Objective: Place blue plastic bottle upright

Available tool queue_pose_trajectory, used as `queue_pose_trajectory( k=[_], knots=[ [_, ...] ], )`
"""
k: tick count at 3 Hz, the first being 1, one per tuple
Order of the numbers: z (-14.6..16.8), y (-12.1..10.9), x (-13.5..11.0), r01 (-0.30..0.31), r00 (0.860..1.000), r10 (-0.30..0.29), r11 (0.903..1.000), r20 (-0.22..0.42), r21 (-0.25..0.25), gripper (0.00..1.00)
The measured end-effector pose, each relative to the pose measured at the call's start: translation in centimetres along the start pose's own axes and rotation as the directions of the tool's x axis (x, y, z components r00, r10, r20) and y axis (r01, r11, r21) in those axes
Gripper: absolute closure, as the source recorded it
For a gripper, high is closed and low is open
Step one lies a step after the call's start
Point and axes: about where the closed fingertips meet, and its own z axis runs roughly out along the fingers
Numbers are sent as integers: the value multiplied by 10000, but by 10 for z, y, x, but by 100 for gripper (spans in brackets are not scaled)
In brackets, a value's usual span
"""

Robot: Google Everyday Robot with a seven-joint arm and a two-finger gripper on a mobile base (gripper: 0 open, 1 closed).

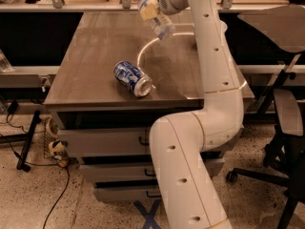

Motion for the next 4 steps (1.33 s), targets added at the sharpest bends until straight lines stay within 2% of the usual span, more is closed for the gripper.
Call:
queue_pose_trajectory(
  k=[1,2,3,4],
  knots=[
    [-15,-8,8,300,9970,-275,9990,-725,339,100],
    [-39,-13,18,759,9827,-660,9958,-1731,514,100],
    [-71,-12,32,933,9508,-726,9941,-3012,551,100],
    [-89,-10,36,902,9321,-630,9941,-3568,601,100]
  ],
)
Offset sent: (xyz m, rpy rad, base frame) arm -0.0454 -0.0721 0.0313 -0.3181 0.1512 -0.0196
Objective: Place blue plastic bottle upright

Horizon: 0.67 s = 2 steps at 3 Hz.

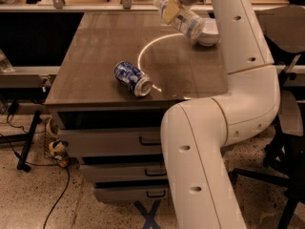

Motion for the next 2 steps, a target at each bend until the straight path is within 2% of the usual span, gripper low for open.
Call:
queue_pose_trajectory(
  k=[1,2],
  knots=[
    [-21,4,7,-323,9981,328,9994,-516,108,100],
    [-40,6,8,-689,9945,713,9970,-762,340,100]
  ],
)
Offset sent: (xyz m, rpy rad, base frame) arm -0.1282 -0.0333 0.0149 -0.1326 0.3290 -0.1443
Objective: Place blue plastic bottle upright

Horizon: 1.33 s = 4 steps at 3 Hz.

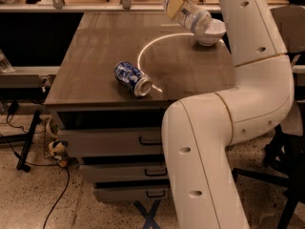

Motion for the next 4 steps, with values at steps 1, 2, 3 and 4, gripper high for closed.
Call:
queue_pose_trajectory(
  k=[1,2,3,4],
  knots=[
    [-20,3,-1,-279,9994,283,9993,-184,249,100],
    [-33,13,-3,-473,9984,479,9987,-308,206,100],
    [-41,22,5,-689,9962,675,9973,-559,-234,100],
    [-44,20,18,-868,9932,823,9948,-821,-530,100]
  ],
)
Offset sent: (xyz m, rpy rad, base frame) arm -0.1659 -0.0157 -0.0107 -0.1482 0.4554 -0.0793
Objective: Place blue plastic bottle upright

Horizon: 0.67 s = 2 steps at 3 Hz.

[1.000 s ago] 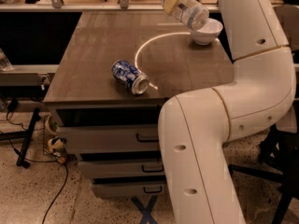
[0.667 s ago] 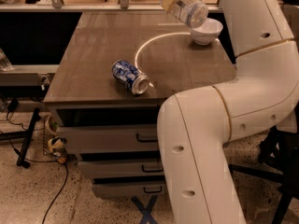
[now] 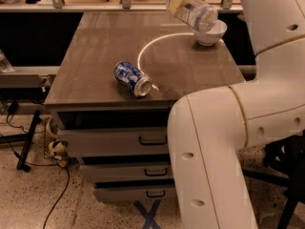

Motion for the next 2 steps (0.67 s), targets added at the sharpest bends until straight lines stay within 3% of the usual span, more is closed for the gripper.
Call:
queue_pose_trajectory(
  k=[1,2],
  knots=[
    [11,-11,8,111,9999,-112,9999,-102,-102,100],
    [20,-20,28,329,9972,-345,9991,-657,-258,100]
  ],
)
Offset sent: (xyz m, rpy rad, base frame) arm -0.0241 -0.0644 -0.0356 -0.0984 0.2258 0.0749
